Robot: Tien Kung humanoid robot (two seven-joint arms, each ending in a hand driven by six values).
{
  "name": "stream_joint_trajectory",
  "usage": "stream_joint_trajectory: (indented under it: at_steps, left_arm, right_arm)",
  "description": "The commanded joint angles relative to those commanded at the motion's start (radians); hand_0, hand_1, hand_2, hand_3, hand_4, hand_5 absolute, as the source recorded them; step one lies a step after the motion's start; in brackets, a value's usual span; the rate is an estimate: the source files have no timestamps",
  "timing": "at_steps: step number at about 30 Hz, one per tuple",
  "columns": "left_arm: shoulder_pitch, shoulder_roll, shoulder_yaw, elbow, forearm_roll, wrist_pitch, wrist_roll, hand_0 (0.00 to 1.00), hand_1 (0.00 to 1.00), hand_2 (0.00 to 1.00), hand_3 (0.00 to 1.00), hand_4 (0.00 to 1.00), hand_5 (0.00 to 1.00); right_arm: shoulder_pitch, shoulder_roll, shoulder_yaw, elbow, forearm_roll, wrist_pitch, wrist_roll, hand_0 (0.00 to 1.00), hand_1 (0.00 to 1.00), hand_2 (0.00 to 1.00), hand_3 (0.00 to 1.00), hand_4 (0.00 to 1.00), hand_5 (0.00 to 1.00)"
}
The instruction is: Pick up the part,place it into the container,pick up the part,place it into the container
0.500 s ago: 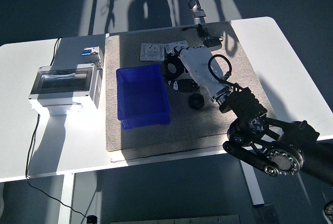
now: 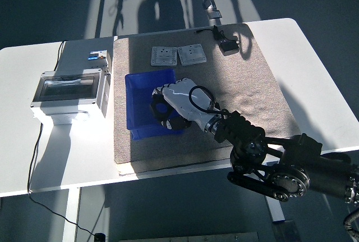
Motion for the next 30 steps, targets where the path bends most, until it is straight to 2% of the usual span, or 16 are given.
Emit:
stream_joint_trajectory:
  at_steps: [1,2,7,8,13,14,16,18,19,20,23,25,26,30]
  left_arm:
    - [0.000,0.000,-0.002,0.000,0.002,-0.001,0.000,0.715,0.720,0.705,0.481,0.930,0.998]
    - [0.000,0.000,-0.003,0.000,0.003,-0.001,0.000,0.714,0.720,0.705,0.478,0.928,0.998]
    - [-0.001,0.002,-0.007,0.000,0.007,-0.002,0.000,0.714,0.720,0.705,0.478,0.928,0.998]
    - [-0.001,0.002,-0.008,0.000,0.007,-0.002,0.000,0.713,0.720,0.705,0.477,0.930,0.998]
    - [-0.001,0.003,-0.009,0.000,0.009,-0.002,0.000,0.713,0.720,0.705,0.477,0.930,0.998]
    - [-0.001,0.003,-0.009,0.000,0.009,-0.002,0.000,0.713,0.719,0.705,0.475,0.928,0.998]
    - [-0.001,0.003,-0.010,0.000,0.010,-0.003,0.000,0.713,0.719,0.705,0.475,0.928,0.998]
    - [-0.001,0.003,-0.011,0.000,0.013,-0.003,0.000,0.713,0.719,0.705,0.475,0.928,0.998]
    - [-0.001,0.003,-0.011,0.000,0.015,-0.003,0.000,0.713,0.719,0.705,0.475,0.928,0.998]
    - [-0.001,0.003,-0.012,0.000,0.016,-0.003,0.000,0.713,0.719,0.704,0.472,0.927,0.998]
    - [0.001,0.003,-0.010,0.000,0.011,-0.002,-0.001,0.713,0.719,0.704,0.472,0.927,0.998]
    - [0.004,0.002,-0.008,0.000,0.005,0.001,-0.002,0.713,0.719,0.704,0.472,0.927,0.998]
    - [0.004,0.002,-0.009,0.000,0.004,0.001,-0.003,0.712,0.718,0.705,0.471,0.925,0.998]
    - [0.003,0.002,-0.014,0.000,0.012,0.001,-0.003,0.712,0.718,0.705,0.471,0.925,0.998]
  right_arm:
    - [0.000,0.001,0.002,-0.002,-0.002,-0.007,-0.003,0.425,0.416,0.631,0.738,0.112,0.002]
    - [0.000,0.001,0.003,-0.003,-0.003,-0.010,-0.005,0.512,0.657,0.758,0.891,0.498,0.177]
    - [-0.002,0.001,0.008,-0.007,0.000,-0.012,-0.017,0.512,0.657,0.758,0.891,0.498,0.177]
    - [-0.002,0.001,0.009,-0.006,0.000,-0.009,-0.020,0.539,0.720,0.820,0.919,0.654,0.263]
    - [-0.006,-0.001,0.011,-0.003,-0.005,0.037,-0.042,0.539,0.720,0.820,0.919,0.654,0.263]
    - [-0.006,-0.001,0.012,-0.001,-0.007,0.047,-0.045,0.574,0.771,0.877,0.977,0.903,0.428]
    - [-0.008,-0.003,0.014,0.003,-0.010,0.059,-0.049,0.574,0.771,0.877,0.977,0.903,0.428]
    - [-0.015,-0.007,0.027,0.008,-0.008,0.049,-0.046,0.574,0.771,0.877,0.977,0.903,0.428]
    - [-0.024,-0.011,0.046,0.013,-0.005,0.029,-0.043,0.574,0.771,0.877,0.977,0.903,0.428]
    - [-0.035,-0.016,0.067,0.018,-0.002,0.007,-0.043,0.596,0.805,0.904,0.998,0.994,0.461]
    - [-0.075,-0.037,0.131,0.029,-0.007,-0.046,-0.081,0.596,0.805,0.904,0.998,0.994,0.461]
    - [-0.093,-0.051,0.174,0.030,-0.018,-0.030,-0.125,0.596,0.805,0.904,0.998,0.994,0.461]
    - [-0.098,-0.058,0.195,0.026,-0.021,-0.005,-0.151,0.564,0.726,0.835,0.902,0.873,0.340]
    - [-0.108,-0.066,0.213,0.000,-0.007,0.085,-0.240,0.564,0.726,0.835,0.902,0.873,0.340]
